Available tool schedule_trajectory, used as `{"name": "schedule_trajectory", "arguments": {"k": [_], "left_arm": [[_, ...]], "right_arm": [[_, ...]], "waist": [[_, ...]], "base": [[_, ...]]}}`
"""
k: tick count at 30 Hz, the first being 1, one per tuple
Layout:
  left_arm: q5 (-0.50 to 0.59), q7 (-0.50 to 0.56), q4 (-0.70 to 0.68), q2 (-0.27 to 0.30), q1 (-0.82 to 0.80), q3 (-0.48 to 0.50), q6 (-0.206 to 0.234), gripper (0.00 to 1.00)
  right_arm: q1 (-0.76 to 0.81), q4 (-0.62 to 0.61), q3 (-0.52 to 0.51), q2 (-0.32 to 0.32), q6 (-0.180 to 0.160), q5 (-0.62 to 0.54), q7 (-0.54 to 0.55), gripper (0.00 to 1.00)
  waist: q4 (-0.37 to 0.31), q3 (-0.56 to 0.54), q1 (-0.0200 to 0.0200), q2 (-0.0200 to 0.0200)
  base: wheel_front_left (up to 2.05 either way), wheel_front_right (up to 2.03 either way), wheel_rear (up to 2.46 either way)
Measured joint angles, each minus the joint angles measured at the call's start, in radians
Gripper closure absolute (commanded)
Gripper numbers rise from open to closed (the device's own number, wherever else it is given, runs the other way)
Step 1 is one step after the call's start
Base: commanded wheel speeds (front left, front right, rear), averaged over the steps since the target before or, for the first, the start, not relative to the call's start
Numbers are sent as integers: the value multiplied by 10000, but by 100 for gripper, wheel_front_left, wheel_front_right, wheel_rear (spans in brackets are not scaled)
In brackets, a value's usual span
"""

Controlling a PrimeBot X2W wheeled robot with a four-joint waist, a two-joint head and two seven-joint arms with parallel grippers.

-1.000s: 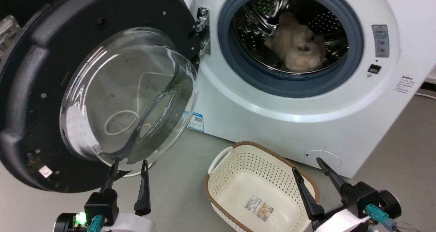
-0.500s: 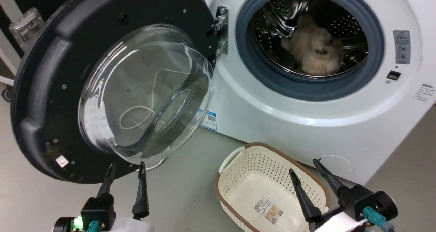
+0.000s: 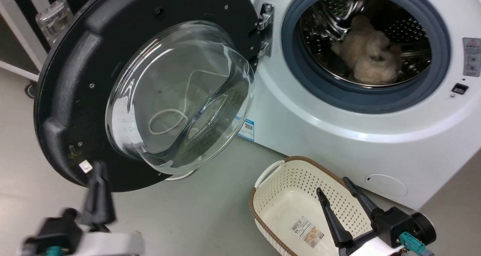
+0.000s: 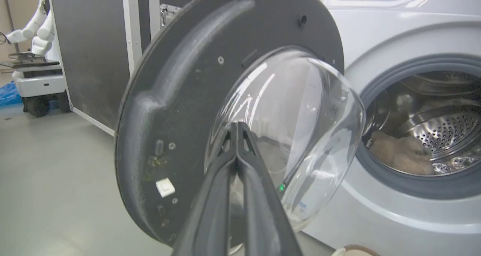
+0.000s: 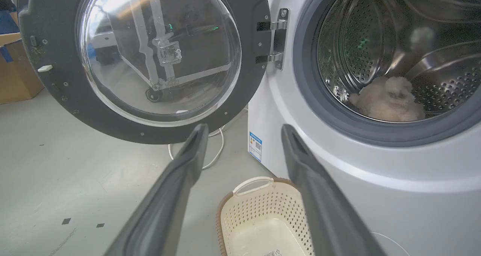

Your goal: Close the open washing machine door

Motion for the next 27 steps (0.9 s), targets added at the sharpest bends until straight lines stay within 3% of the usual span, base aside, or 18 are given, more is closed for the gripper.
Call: {"name": "schedule_trajectory", "arguments": {"k": [5, 9, 11, 15, 20, 27], "left_arm": [[-608, -98, -715, 12, -780, 1081, -322, 100], [-2057, 52, -334, 196, -1721, 2157, -424, 100], [-3212, 702, 157, 522, -2393, 2913, -389, 100], [-5212, 2341, 1599, 1553, -3798, 4125, -100, 100], [-6723, 4136, 3444, 2604, -4830, 4740, 146, 100], [-8412, 6065, 5542, 2813, -6145, 4926, 518, 100]], "right_arm": [[97, 4, -4, -81, 0, 0, -98, 0], [175, 0, -38, -111, 0, 0, -186, 0], [171, -4, -23, -113, 0, 44, -224, 0], [154, 21, -33, -25, 0, 1415, -320, 0], [71, 61, 163, -309, 0, 1536, -403, 0], [48, 123, 370, -535, 0, 1538, -562, 0]], "waist": [[207, 179, 1, 0], [351, 282, 0, 0], [326, 382, 0, 0], [216, 584, 0, 0], [82, 768, 1, 0], [96, 886, 0, 0]], "base": [[0, 0, 0], [0, 0, 0], [0, 0, 0], [0, 0, 0], [0, 0, 0], [0, 0, 0]]}}
